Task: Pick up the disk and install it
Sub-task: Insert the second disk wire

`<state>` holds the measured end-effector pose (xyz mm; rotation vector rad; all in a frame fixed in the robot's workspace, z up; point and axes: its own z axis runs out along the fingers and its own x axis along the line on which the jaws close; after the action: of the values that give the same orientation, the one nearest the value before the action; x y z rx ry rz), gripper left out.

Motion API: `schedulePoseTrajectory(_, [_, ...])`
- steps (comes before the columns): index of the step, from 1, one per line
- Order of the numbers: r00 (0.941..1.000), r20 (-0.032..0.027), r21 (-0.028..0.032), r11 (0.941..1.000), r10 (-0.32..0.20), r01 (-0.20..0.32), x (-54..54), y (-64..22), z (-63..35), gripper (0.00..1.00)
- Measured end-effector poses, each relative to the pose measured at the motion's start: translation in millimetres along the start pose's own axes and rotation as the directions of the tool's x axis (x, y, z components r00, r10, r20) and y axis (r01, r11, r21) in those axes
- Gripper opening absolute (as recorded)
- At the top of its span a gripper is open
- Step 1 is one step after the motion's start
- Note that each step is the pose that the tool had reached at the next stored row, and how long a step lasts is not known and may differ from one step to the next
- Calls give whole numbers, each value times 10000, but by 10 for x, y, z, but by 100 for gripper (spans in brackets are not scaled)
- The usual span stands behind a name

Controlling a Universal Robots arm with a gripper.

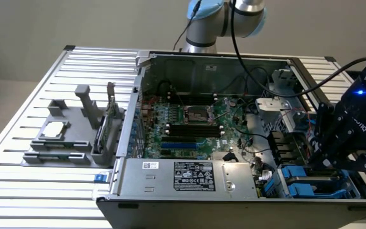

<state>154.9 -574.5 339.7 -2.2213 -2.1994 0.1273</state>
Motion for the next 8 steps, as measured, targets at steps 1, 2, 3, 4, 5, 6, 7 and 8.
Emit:
schedulePoseTrajectory(1, [10000,0,0,10000,0,0,-1,0,0,16])
schedulePoseTrajectory(2, [10000,-1,0,10000,-1,1,-3,0,0,16])
schedulePoseTrajectory(3, [10000,-4,0,10000,-1,1,-5,0,0,16])
schedulePoseTrajectory(4, [10000,-8,0,10000,0,0,-6,0,1,16])
schedulePoseTrajectory(5, [10000,-12,0,10000,0,0,-7,0,2,16])
schedulePoseTrajectory(6, [10000,-16,0,10000,0,0,-9,0,2,16])
schedulePoseTrajectory(7, [10000,-19,0,10000,-1,1,-11,0,2,16])
schedulePoseTrajectory(8, [10000,-21,0,10000,-1,1,-13,0,2,16])
